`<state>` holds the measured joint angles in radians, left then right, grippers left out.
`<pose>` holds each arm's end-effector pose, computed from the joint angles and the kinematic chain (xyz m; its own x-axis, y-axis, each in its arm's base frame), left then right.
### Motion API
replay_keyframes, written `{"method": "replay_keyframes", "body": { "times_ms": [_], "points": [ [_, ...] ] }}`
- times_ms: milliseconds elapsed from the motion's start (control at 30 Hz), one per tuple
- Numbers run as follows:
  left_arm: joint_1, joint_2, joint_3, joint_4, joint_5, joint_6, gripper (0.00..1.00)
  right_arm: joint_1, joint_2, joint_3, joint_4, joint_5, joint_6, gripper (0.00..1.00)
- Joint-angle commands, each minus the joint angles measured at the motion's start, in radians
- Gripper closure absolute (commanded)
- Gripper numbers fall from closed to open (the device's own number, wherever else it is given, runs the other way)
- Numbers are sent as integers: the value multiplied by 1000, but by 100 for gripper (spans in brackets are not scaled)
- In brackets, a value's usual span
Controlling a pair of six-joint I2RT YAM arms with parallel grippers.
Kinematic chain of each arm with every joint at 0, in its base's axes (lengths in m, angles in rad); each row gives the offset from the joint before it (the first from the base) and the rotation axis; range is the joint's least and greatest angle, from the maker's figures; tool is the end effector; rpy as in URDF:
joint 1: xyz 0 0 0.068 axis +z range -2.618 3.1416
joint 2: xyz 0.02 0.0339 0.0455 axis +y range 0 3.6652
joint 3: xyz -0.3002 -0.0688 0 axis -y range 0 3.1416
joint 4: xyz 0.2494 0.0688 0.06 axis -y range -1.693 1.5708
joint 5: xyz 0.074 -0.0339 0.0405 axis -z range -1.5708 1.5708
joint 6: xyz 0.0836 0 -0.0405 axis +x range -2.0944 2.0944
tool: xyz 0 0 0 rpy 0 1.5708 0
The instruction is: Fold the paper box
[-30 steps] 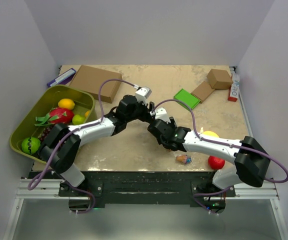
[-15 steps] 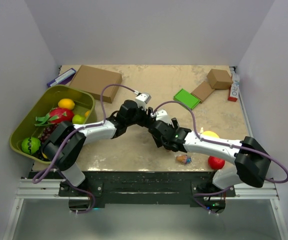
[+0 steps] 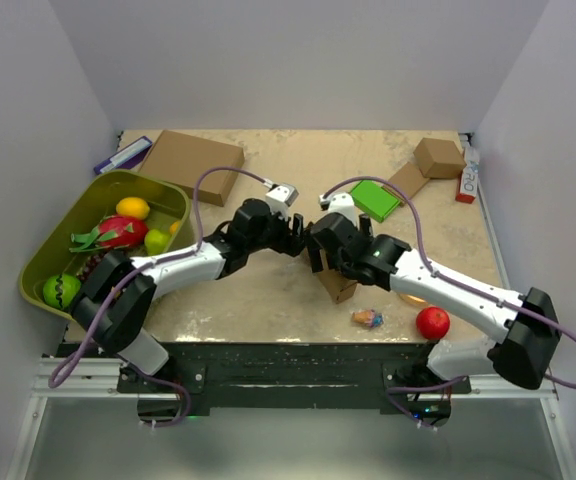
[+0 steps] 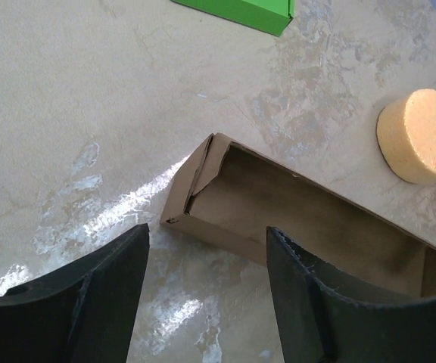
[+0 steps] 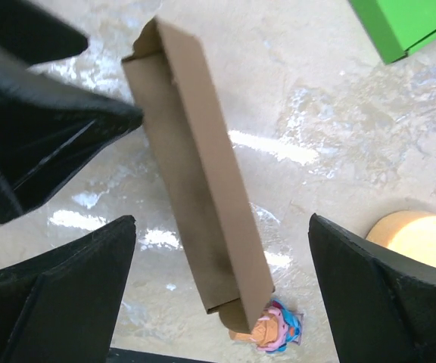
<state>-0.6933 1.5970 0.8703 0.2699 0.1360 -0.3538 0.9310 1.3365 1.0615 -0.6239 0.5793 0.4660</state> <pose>0.2965 -0.2611 0.2236 -0.5700 0.0273 -0.8212 0.5642 0.7396 -0.3670 0.2136 0.2103 0.2829 -0.6277 -0.2136 -0.7486 -0.2080 0.9727 -0.1031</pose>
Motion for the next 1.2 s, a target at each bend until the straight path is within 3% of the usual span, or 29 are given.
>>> {"method": "replay_keyframes", "body": {
  "times_ms": [0,300,700,1167],
  "points": [
    [14,-81,30,-38,-24,32,32,-73,-68,48,-43,-50,40,1],
    [26,-117,73,-20,-29,15,31,-162,-137,-12,-80,57,143,7],
    [34,55,190,60,8,-11,29,-162,-120,-57,-89,99,197,8],
    [34,104,42,106,1,-27,29,-162,-103,-67,-77,96,217,7]
  ]
}}
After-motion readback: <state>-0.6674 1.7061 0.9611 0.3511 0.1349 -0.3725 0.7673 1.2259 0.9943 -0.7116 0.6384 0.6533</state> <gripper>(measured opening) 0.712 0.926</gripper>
